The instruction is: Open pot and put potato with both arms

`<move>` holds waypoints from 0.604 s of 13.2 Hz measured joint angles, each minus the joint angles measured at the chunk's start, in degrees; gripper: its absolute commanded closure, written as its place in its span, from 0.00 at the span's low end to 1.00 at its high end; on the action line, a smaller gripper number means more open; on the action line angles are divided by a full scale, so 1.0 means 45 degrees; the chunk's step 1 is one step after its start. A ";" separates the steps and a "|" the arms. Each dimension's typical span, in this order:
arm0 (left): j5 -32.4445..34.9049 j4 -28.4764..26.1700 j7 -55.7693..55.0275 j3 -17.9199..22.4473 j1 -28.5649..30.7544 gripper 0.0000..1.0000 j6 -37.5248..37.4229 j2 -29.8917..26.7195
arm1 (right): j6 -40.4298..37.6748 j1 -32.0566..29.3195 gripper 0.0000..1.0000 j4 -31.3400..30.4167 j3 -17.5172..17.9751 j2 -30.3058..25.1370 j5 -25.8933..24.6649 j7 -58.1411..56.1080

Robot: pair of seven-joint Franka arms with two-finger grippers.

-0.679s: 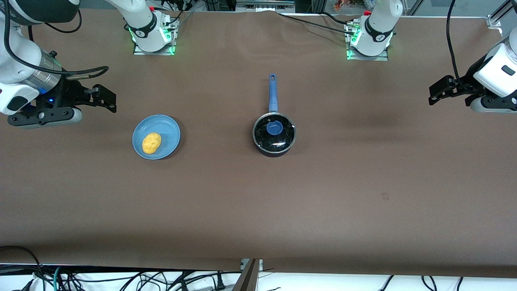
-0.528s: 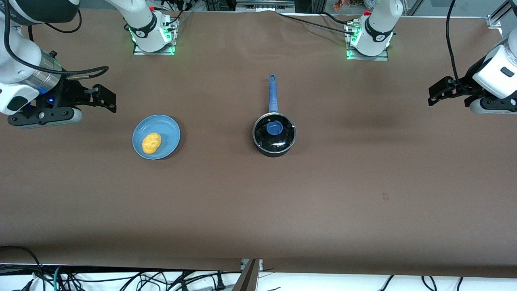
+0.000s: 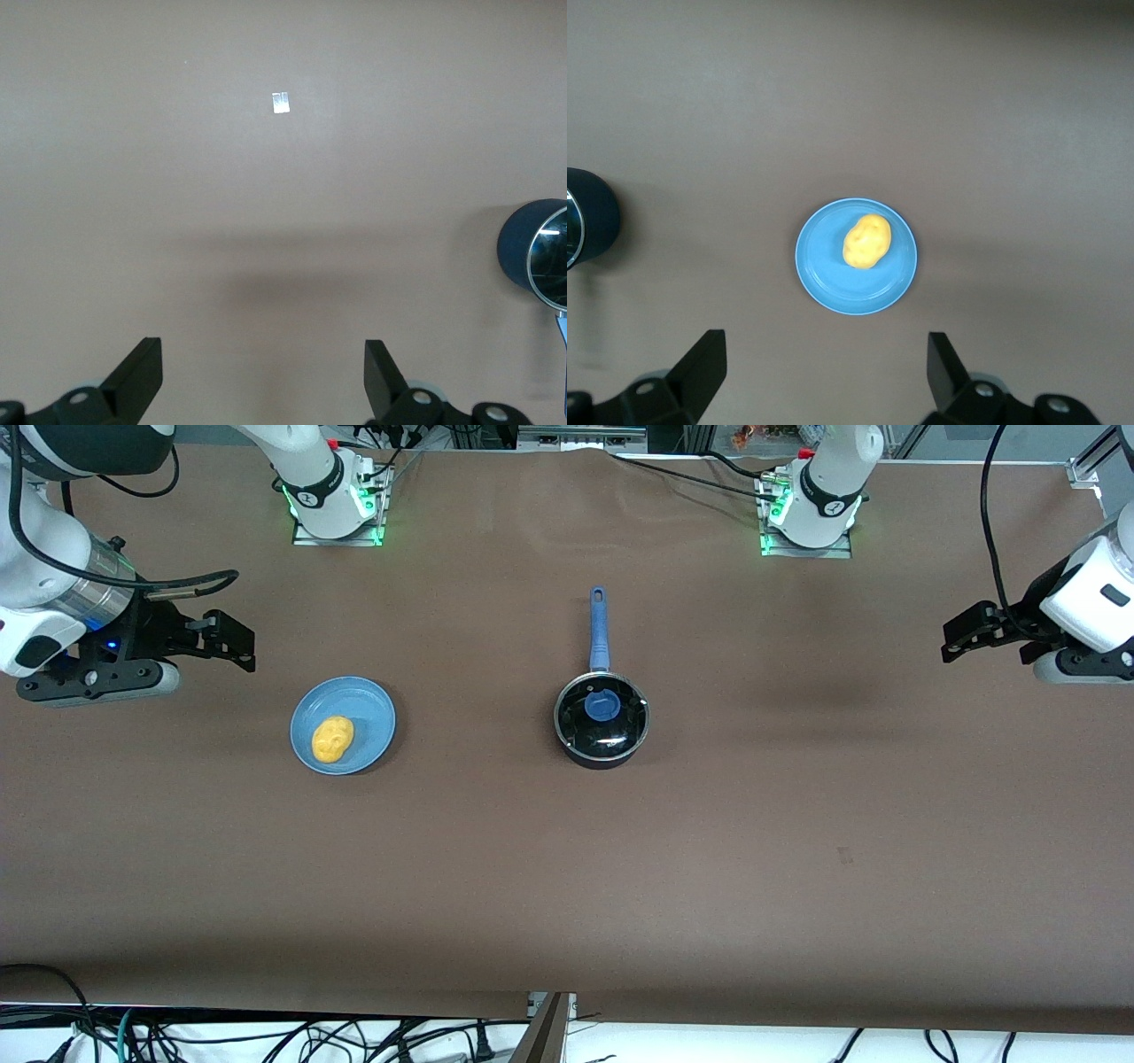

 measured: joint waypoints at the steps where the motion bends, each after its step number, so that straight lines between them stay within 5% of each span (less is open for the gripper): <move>1: -0.0001 -0.0001 0.0000 -0.0033 -0.0018 0.00 -0.0014 0.0092 | 0.0000 0.0000 0.00 0.0000 0.0000 0.0000 0.0000 0.0000; 8: -0.0105 0.0128 -0.0041 -0.0188 -0.0136 0.00 -0.0001 0.0459 | -0.0001 -0.0001 0.00 -0.0007 -0.0005 0.0000 0.0000 0.0000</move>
